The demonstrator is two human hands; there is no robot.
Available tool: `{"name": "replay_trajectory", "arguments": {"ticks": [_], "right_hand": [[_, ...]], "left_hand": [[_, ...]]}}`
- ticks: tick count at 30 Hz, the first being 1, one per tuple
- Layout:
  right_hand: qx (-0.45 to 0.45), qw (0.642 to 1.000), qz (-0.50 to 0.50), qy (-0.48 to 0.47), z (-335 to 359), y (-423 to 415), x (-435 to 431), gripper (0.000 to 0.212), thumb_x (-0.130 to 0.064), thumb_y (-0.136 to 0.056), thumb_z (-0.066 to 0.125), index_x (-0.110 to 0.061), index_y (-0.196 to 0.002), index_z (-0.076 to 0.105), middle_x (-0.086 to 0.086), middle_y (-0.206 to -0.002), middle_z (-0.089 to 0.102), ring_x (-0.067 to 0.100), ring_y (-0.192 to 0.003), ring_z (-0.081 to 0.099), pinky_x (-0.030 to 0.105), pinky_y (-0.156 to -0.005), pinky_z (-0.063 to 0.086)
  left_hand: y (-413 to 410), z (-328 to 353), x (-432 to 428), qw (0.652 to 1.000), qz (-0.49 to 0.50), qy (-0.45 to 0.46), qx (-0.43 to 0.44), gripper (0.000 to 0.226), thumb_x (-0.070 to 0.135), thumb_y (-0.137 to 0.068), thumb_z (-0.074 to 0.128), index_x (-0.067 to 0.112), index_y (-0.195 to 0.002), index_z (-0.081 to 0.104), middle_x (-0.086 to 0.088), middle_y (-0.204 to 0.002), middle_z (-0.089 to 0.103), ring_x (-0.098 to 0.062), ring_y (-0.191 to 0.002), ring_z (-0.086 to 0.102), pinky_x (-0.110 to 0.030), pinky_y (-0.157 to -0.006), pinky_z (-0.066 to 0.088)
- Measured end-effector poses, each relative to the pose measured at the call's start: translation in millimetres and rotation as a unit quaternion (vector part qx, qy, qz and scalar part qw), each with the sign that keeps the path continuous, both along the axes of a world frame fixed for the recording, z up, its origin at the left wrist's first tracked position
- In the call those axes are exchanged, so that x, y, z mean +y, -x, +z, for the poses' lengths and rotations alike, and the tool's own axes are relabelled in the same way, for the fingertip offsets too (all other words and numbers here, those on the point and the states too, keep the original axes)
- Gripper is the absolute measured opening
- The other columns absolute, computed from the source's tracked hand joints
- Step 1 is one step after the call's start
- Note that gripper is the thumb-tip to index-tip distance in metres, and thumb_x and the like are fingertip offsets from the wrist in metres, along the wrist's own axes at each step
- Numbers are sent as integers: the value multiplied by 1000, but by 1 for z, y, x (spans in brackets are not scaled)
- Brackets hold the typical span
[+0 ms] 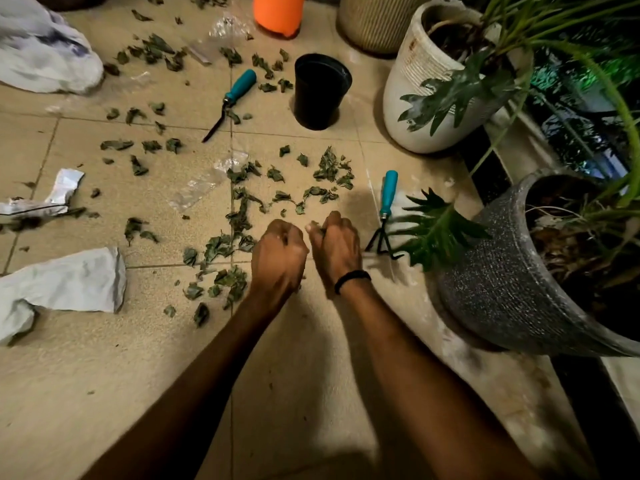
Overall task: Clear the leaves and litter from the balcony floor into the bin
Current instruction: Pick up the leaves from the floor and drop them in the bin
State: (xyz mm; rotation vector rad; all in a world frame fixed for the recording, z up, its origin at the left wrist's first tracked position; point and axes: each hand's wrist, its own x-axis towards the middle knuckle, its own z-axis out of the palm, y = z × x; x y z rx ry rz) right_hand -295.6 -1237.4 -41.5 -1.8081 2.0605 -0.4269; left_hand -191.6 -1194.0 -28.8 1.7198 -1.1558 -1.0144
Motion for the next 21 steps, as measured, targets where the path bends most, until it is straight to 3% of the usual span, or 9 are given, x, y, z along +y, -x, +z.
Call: {"name": "replay_trajectory", "arguments": {"ticks": [4, 8, 9, 11, 12, 14, 17, 19, 21], "right_hand": [[-102, 993, -48, 33, -19, 13, 5, 28, -28, -101, 43, -5, -94, 57, 15, -89, 65, 29, -83, 58, 30, -66, 35], [-266, 953, -143, -5, -12, 28, 2, 19, -17, -102, 46, -6, -100, 62, -1, -84, 57, 17, -83, 55, 15, -61, 40], [-289, 941, -172, -24, -11, 31, -2, 20, -19, -102, 46, -7, -103, 62, -1, -86, 57, 16, -84, 54, 13, -65, 42], [-295, 932, -208, -39, -12, 40, -9, 27, -32, -102, 46, -11, -104, 62, 3, -93, 62, 20, -90, 58, 27, -82, 48], [-290, 934, -206, -25, -14, 44, -13, 31, -37, -101, 45, -12, -99, 63, 6, -91, 63, 21, -87, 59, 32, -82, 49], [-276, 940, -201, -6, -11, 45, -18, 37, -39, -103, 43, -16, -78, 58, 2, -72, 57, 14, -67, 53, 23, -63, 44], [-218, 959, -182, 8, -4, 38, -25, 42, -44, -104, 38, -19, -72, 49, -6, -63, 47, 11, -60, 45, 19, -48, 28], [-200, 963, -178, 14, -4, 34, -25, 41, -46, -104, 37, -14, -87, 56, -4, -69, 51, 19, -72, 53, 27, -56, 29], [-175, 971, -165, 8, -6, 30, -24, 43, -41, -105, 36, -4, -111, 57, 10, -94, 60, 29, -97, 58, 28, -69, 37]], "left_hand": [[-4, -14, -53, 977, -75, 88, -180, 42, 45, -100, 33, 14, -123, 48, -11, -101, 64, -29, -94, 61, -41, -84, 50], [1, -35, -104, 916, -149, 107, -357, 66, 64, -98, 23, 14, -139, 37, -23, -116, 53, -35, -108, 49, -45, -89, 40], [3, -40, -113, 902, -161, 106, -386, 68, 67, -97, 26, 16, -140, 37, -24, -117, 52, -34, -107, 48, -45, -87, 41], [9, -45, -128, 867, -197, 113, -443, 71, 73, -94, 29, 20, -140, 37, -23, -119, 52, -34, -105, 48, -46, -86, 41], [11, -47, -133, 851, -213, 116, -466, 70, 75, -93, 30, 22, -139, 38, -23, -120, 52, -34, -105, 49, -46, -86, 41], [13, -50, -139, 829, -231, 115, -496, 63, 71, -95, 35, 21, -132, 42, -21, -122, 53, -36, -108, 50, -47, -86, 43], [17, -52, -138, 835, -233, 82, -491, 47, 51, -105, 34, 14, -131, 48, -20, -123, 56, -36, -109, 52, -46, -86, 45], [17, -52, -132, 861, -218, 98, -449, 39, 36, -108, 33, 9, -130, 49, -21, -118, 60, -36, -102, 55, -45, -81, 45], [11, -43, -119, 909, -177, 145, -349, 32, 32, -109, 32, 8, -116, 52, -17, -98, 63, -30, -83, 56, -40, -68, 42]]}}
